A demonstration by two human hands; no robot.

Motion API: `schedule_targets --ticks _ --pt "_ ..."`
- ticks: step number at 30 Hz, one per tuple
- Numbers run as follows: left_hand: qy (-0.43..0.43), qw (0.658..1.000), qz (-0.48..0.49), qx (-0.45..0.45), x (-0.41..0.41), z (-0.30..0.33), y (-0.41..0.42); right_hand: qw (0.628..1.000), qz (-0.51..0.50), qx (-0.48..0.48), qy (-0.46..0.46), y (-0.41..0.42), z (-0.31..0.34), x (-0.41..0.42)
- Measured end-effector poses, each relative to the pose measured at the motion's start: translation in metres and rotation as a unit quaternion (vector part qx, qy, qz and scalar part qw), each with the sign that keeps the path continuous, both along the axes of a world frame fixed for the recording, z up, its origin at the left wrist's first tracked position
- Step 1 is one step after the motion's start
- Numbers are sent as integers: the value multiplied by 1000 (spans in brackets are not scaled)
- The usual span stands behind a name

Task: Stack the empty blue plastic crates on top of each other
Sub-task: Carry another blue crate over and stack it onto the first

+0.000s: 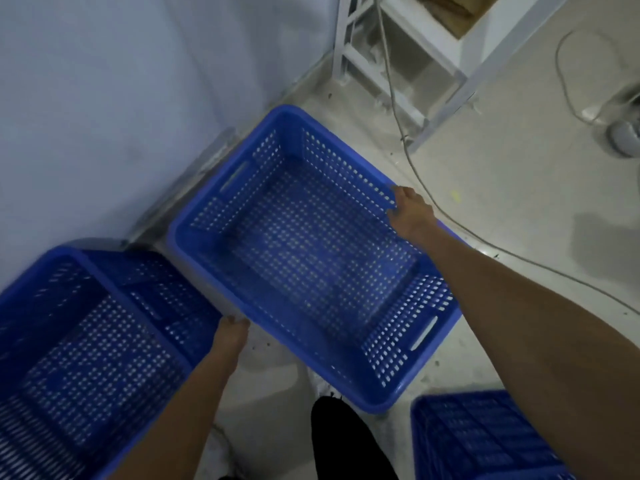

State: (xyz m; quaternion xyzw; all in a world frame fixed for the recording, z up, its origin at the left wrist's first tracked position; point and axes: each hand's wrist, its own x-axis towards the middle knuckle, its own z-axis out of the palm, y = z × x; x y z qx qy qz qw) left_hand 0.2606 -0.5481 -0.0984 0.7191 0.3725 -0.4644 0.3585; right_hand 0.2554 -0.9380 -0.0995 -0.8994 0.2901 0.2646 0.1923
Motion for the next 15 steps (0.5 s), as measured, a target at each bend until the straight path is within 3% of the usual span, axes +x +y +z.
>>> schedule_targets --ticks 6,12,15 --pt "-1 998 47 -32 -3 -30 -3 1000 6 -18 13 -16 -42 7" --pt "-15 1000 13 -12 -8 -45 2 994 -97 4 -56 -26 -38 19" --pt "-13 998 20 -53 -15 -28 8 980 -160 2 -115 -29 -26 14"
